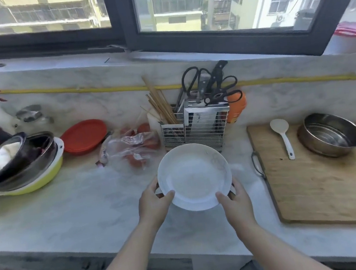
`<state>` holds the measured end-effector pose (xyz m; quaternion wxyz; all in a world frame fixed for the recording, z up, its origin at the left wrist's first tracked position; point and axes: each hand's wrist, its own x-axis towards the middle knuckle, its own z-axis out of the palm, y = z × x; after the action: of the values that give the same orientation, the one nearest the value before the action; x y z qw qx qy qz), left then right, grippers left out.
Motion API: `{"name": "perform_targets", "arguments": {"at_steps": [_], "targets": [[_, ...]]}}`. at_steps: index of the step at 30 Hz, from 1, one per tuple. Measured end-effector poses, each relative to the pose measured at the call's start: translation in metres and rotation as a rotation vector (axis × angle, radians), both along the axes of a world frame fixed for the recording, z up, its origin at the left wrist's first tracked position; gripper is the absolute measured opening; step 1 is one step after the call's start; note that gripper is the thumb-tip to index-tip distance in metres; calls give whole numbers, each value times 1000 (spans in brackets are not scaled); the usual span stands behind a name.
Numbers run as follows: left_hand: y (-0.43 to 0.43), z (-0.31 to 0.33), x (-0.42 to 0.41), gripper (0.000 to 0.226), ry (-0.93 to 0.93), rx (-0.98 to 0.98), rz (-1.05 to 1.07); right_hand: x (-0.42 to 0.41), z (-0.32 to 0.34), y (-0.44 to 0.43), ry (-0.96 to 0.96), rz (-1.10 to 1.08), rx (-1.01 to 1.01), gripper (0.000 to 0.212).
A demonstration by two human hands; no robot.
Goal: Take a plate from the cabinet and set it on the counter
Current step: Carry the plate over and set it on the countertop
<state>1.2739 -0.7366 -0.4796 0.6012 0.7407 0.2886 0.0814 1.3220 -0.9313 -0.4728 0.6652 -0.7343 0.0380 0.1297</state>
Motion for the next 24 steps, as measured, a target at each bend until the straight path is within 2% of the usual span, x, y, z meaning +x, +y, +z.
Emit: {"name": "perform_targets", "arguments": {"at_steps": [6,24], "targets": [[2,-27,23,59,63,-13,6,21,-29,3,40,-7,-28,52],[33,-76,34,57,149,-91,-12,34,-79,35,97,-35,-65,56]]}}
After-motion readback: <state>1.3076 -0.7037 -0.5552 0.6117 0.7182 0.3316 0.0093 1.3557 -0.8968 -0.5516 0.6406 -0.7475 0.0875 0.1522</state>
